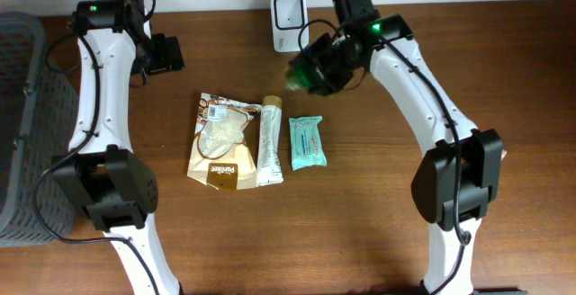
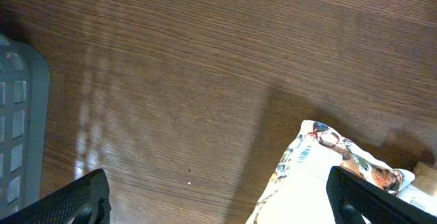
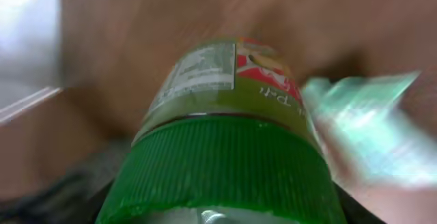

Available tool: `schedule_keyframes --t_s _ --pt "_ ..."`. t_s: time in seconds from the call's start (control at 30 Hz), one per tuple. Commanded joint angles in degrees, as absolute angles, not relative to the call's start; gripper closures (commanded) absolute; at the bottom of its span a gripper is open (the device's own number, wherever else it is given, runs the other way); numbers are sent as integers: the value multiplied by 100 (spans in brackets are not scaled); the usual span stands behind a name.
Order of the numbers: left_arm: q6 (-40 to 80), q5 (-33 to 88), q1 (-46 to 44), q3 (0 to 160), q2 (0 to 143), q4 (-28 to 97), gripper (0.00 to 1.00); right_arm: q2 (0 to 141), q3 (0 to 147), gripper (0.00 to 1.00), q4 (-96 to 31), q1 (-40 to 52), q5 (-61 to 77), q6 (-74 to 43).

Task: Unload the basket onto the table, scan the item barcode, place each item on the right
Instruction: 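Hold the jar's label in front of the scanner, then carry the jar right and lower it beside the orange package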

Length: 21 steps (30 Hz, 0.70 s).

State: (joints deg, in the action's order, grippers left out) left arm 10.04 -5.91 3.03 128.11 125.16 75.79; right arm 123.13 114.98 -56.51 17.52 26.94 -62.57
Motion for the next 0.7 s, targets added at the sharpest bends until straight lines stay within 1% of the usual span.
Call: schedule_keyframes --t_s 0.0,0.1,0.17,0.2,0.23,0.27,0.33,0.43,0.67 --pt "910 -537 316 12927 12514 7568 1 12322 11616 96 -5808 1756 899 -3662" --pt "910 -537 316 12927 12514 7568 1 12322 11616 96 -5854 1756 134 -2392" --pt "910 -537 316 12927 12514 7568 1 12304 11629 96 -5822 1739 -104 -1546" --pt "910 -537 316 12927 12514 7568 1 12304 11666 91 -5778 1723 -69 -1273" --pt "910 -537 316 12927 12514 7568 1 12304 11716 87 -5677 1721 -64 -1118" --pt "910 -537 316 12927 12514 7568 1 12304 11738 87 -5500 1726 -62 -947" --pt "910 -537 316 12927 12514 7568 1 12293 11789 90 -5107 1750 1 -572" --pt "910 -537 316 12927 12514 7568 1 12293 11830 90 -4261 1855 336 -104" --pt "910 -537 316 12927 12514 7568 1 12433 11830 90 -1929 2180 336 45"
